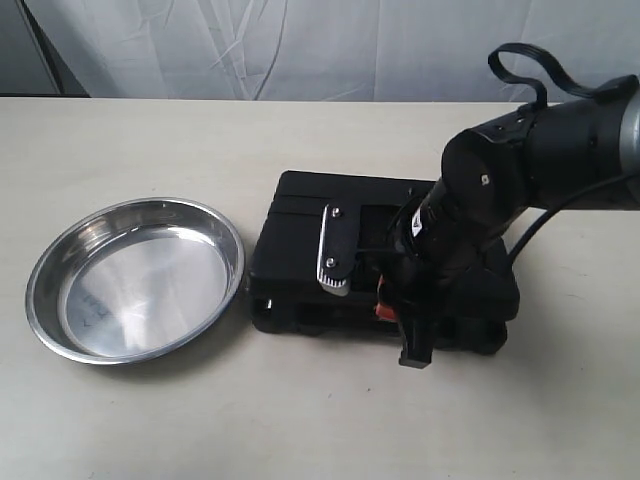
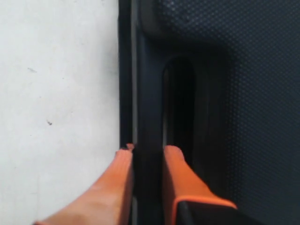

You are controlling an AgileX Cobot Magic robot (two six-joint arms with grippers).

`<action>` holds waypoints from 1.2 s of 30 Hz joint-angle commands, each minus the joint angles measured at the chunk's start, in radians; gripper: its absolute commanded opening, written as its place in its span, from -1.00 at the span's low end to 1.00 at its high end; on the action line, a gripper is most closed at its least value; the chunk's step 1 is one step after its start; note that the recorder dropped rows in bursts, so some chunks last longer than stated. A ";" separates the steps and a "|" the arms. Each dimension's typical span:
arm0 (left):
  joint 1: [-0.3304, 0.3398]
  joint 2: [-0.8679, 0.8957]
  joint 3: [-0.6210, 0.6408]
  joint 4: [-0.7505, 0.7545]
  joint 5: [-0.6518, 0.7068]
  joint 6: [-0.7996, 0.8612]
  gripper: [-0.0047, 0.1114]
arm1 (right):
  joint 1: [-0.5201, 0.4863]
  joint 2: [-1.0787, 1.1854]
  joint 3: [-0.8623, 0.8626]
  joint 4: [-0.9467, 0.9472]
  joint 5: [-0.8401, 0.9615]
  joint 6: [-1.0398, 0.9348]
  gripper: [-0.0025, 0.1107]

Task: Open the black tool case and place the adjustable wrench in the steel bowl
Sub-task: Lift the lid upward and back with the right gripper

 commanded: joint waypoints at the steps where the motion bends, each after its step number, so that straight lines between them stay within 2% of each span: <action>1: 0.000 -0.007 0.005 0.001 0.003 0.001 -0.92 | -0.001 -0.038 -0.051 -0.040 -0.020 0.004 -0.94; 14: 0.000 -0.007 0.005 0.001 0.003 0.001 -0.92 | -0.003 -0.065 -0.147 -0.284 -0.035 0.100 -0.94; 19: 0.000 -0.007 0.005 0.001 0.003 0.001 -0.92 | -0.005 -0.065 -0.149 -0.478 -0.204 0.122 -0.94; 22: 0.000 -0.007 0.005 0.001 0.003 0.001 -0.92 | -0.017 -0.065 -0.149 -0.657 -0.361 0.215 -0.94; 25: 0.000 -0.007 0.005 0.001 0.003 0.001 -0.92 | -0.061 -0.055 -0.169 -0.732 -0.490 0.295 -0.94; 30: 0.000 -0.007 0.005 0.001 0.003 0.001 -0.92 | -0.193 0.024 -0.253 -0.717 -0.766 0.303 -0.94; 33: 0.000 -0.007 0.005 0.001 0.003 0.001 -0.92 | -0.272 0.115 -0.315 -0.569 -0.950 0.303 -0.94; 36: 0.000 -0.007 0.005 0.001 0.003 0.001 -0.92 | -0.326 0.225 -0.394 -0.421 -1.015 0.303 -0.94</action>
